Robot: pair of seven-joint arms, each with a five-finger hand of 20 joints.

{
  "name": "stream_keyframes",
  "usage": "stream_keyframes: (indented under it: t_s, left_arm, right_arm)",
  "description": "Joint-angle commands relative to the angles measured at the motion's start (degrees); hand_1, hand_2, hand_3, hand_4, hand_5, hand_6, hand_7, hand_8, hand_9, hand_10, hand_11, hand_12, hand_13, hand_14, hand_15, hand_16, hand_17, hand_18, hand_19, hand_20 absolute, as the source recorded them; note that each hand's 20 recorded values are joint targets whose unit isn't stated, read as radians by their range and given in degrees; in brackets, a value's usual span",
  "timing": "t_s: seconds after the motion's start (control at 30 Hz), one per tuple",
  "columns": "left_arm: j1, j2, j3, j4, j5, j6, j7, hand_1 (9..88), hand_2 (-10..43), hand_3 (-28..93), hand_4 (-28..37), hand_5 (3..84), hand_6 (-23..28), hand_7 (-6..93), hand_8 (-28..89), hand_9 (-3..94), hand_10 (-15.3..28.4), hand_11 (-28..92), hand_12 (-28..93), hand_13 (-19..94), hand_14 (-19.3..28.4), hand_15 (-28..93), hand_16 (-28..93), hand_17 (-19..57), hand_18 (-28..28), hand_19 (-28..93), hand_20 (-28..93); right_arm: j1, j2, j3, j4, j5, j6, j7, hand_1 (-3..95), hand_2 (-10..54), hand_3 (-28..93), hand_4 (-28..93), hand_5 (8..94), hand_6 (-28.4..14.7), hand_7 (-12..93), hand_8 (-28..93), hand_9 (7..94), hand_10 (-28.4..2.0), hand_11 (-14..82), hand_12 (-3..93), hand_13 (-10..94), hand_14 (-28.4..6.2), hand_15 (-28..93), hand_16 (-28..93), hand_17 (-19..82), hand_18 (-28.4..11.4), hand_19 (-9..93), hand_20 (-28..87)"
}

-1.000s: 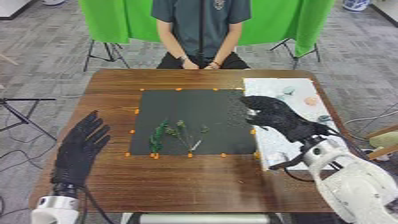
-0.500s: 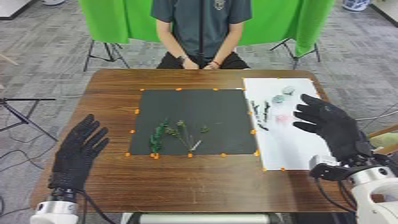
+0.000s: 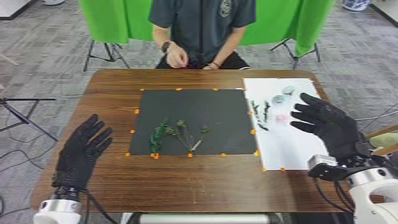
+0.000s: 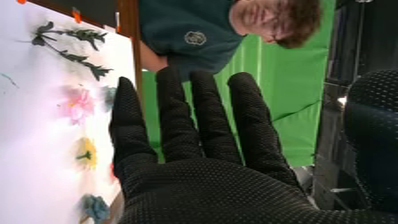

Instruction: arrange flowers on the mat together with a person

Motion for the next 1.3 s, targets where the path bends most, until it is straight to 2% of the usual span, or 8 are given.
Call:
stream_keyframes:
  t_s: [0.03, 0.23, 0.37, 0.57, 0.9, 1.0, 1.3]
  left_arm:
    - [0.2, -0.83, 0.18, 0.17, -0.07, -0.38, -0.47, 28.8, -0.1, 69, -23.0, 27.6, 2.6, 23.4, -12, 22.1, 10.5, 21, 16, 21, 13.2, 22, 4, -9.7, 20.6, 41, 11]
    - [0.0, -1.43, 0.26, 0.28, -0.16, -0.15, -0.77, 28.9, 0.0, 69, -23.0, 27.6, 2.6, 23.2, -12, 22.3, 10.6, 22, 16, 21, 13.2, 22, 3, -9.7, 20.6, 42, 11]
    - [0.1, -1.71, 0.05, 0.32, -0.06, -0.47, -1.2, 28.8, 0.1, 69, -23.0, 27.8, 2.7, 23.2, -12, 22.4, 10.6, 22, 15, 22, 13.4, 23, 3, -9.6, 20.7, 42, 11]
    - [-0.1, -1.79, 0.17, 0.45, -0.08, -0.66, -1.51, 28.8, 0.3, 69, -23.0, 27.9, 2.7, 23.2, -12, 22.5, 10.8, 22, 15, 22, 13.5, 24, 3, -9.6, 20.7, 42, 11]
    - [-0.3, -1.77, 0.36, 0.55, -0.05, -0.56, -1.12, 28.8, 0.4, 69, -23.1, 27.9, 2.7, 23.1, -12, 22.7, 10.8, 22, 15, 22, 13.6, 24, 3, -9.6, 20.7, 42, 11]
    - [-0.5, -2.07, 0.33, 0.72, -0.85, -0.9, -1.57, 28.7, 0.4, 69, -23.1, 27.9, 2.7, 23.1, -12, 22.7, 10.8, 22, 15, 22, 13.6, 24, 3, -9.6, 20.7, 42, 11]
    - [-0.5, -2.04, 0.25, 0.86, -0.63, -1.26, -1.99, 28.7, 0.5, 69, -23.1, 27.9, 2.7, 23.2, -12, 22.8, 10.8, 22, 15, 22, 13.6, 24, 3, -9.6, 20.7, 42, 11]
  right_arm:
    - [0.1, -1.2, -0.2, 0.1, -0.6, -0.9, 0.4, 13.5, 1.5, 81, -24, 36.9, -4.6, 12, -8, 38.2, -14.2, 9.0, 21.7, 32, -13.2, 13, 31, 5, -22.4, 40, 25]
    - [-0.1, -1.7, -0.3, 0.1, -0.9, -0.8, 0.4, 13.4, 1.6, 81, -24, 37.2, -4.7, 12, -8, 38.4, -14.5, 9.3, 21.7, 32, -13.4, 14, 31, 6, -22.4, 40, 25]
    - [0.6, -1.7, -0.9, 0.4, -0.9, -0.4, 0.9, 13.6, 1.8, 81, -23, 37.4, -4.6, 12, -8, 38.7, -14.8, 9.5, 21.7, 32, -13.4, 14, 31, 5, -22.4, 40, 25]
    - [1.1, -1.8, -1.6, 0.7, -0.9, -0.7, 1.8, 13.8, 2.9, 81, -24, 37.9, -4.8, 12, -8, 39.1, -15.1, 10.3, 21.8, 32, -13.5, 15, 30, 6, -22.4, 40, 25]
    - [1.6, -1.7, -1.9, 0.7, -1.1, -0.8, 2.2, 13.8, 3.3, 82, -23, 38.6, -5.0, 12, -8, 39.4, -15.4, 11.2, 21.8, 32, -13.7, 16, 30, 6, -22.5, 41, 25]
    - [1.7, -1.6, -2.1, 0.8, -1.0, -0.4, 2.2, 13.8, 3.4, 82, -23, 38.6, -5.0, 12, -8, 39.5, -15.2, 11.4, 21.7, 32, -13.7, 16, 29, 6, -22.5, 41, 25]
    - [1.6, -1.7, -2.2, 1.0, -1.1, -0.1, 2.5, 13.8, 3.7, 82, -23, 38.9, -5.1, 13, -9, 39.7, -15.4, 11.7, 21.6, 32, -13.8, 17, 29, 6, -22.5, 41, 25]
